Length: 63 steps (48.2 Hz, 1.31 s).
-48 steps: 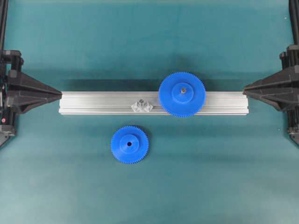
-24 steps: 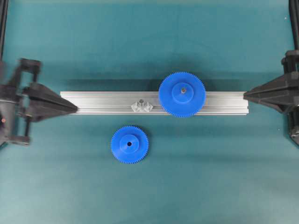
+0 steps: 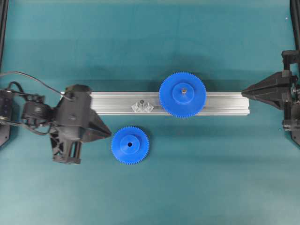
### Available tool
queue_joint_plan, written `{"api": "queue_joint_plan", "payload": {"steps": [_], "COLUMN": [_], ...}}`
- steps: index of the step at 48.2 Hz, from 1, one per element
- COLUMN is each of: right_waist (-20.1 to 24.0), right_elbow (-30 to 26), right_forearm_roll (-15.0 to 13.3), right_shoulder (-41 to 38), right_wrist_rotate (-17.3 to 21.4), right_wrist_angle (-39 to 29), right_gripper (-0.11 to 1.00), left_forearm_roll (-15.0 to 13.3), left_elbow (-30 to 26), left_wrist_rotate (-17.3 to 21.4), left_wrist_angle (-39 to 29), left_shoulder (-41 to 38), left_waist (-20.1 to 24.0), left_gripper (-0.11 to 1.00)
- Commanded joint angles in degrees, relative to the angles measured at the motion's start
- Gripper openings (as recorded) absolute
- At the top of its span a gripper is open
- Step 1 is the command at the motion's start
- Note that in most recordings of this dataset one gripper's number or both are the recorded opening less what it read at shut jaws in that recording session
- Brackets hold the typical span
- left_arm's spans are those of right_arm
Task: Find the location of the shaft and insert the small gear.
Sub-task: 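Move the left gripper over the loose small blue gear, then lower the left gripper and grasp the small blue gear by its rim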
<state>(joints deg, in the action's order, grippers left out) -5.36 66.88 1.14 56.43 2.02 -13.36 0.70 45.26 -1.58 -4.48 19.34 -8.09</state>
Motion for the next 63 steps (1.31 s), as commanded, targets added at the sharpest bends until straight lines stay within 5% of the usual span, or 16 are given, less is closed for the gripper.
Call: {"api": "queue_joint_plan", "payload": {"steps": [1, 8, 12, 41, 63], "right_waist": [-0.35, -0.97, -1.23, -1.32, -1.32], "right_elbow": [-1.67, -1.58, -1.67, -0.88, 0.00], "right_forearm_roll": [-0.09, -0.44, -0.44, -0.35, -0.44], "right_shoulder": [-0.44, -0.44, -0.44, 0.62, 1.85], "right_wrist_rotate": [0.26, 0.26, 0.26, 0.35, 0.35], "right_wrist_angle": [-1.32, -2.90, -3.08, -3.87, -3.87], "right_gripper": [0.08, 0.08, 0.08, 0.08, 0.07], "left_forearm_roll": [0.09, 0.09, 0.09, 0.18, 0.09], "left_elbow": [-1.67, -2.37, -2.99, -9.40, -10.63], "left_wrist_rotate": [-0.18, -0.79, -1.14, -1.32, -1.23], "left_wrist_angle": [0.09, 0.09, 0.09, -0.44, -1.49], "left_shoulder": [-1.05, -4.31, -6.50, -21.53, -24.35], "left_waist": [-0.35, -0.35, -0.35, -0.26, 0.79], "left_gripper": [0.36, 0.78, 0.92, 0.90, 0.90]}}
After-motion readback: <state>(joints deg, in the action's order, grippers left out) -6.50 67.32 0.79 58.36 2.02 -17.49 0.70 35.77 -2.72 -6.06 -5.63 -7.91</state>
